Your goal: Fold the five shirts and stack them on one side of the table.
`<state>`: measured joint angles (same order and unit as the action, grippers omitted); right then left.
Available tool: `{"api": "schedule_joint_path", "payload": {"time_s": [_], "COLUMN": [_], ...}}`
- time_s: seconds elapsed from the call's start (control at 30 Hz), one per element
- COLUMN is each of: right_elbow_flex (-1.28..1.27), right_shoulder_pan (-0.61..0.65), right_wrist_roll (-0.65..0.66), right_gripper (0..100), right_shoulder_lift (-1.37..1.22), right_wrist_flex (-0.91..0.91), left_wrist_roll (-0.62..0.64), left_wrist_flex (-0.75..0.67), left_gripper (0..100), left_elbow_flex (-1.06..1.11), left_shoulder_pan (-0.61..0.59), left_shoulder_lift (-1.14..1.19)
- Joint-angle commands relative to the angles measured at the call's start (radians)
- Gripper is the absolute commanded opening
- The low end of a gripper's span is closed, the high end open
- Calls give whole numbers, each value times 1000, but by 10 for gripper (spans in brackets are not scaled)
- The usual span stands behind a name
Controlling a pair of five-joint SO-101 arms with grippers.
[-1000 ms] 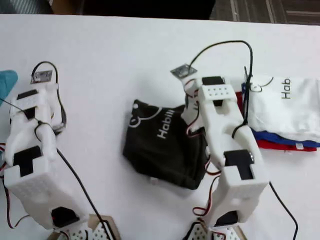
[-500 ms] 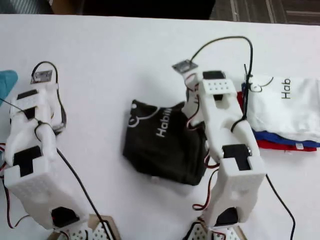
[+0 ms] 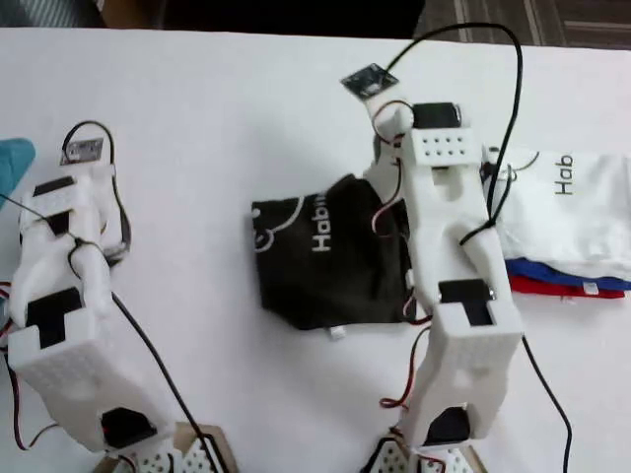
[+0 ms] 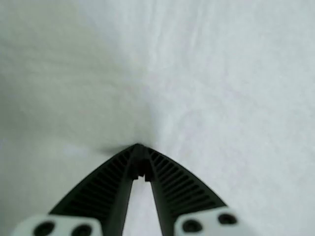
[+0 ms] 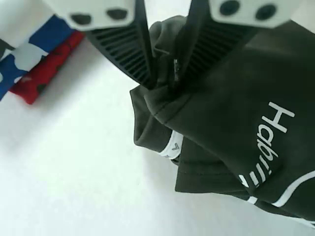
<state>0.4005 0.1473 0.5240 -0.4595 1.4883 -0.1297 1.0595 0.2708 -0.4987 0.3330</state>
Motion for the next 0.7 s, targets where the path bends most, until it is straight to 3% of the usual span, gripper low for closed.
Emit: {"api": "schedule_joint_path", "payload": {"time_s": [0.0, 0.1, 0.27, 0.47, 0.67], "right_elbow_flex": [81, 94, 94, 84, 48], "right_shoulder_pan": [-21, -21, -18, 30, 38], "right_wrist_roll": [6, 0, -2, -54, -57], "right_gripper": [21, 56, 237, 212, 205], "right_shoulder_lift": [-36, -77, -45, 77, -19], "right_wrist_flex": [8, 12, 22, 68, 45], "left_wrist_roll": [6, 6, 6, 6, 6], "left_wrist_flex": [-38, -38, -38, -38, -38], "left_gripper": [25, 25, 25, 25, 26], "left_elbow_flex": [-5, -5, -5, -5, -5], "left_shoulder_pan": [52, 52, 52, 52, 52], "left_shoulder_lift": [-11, -11, -11, -11, -11]}}
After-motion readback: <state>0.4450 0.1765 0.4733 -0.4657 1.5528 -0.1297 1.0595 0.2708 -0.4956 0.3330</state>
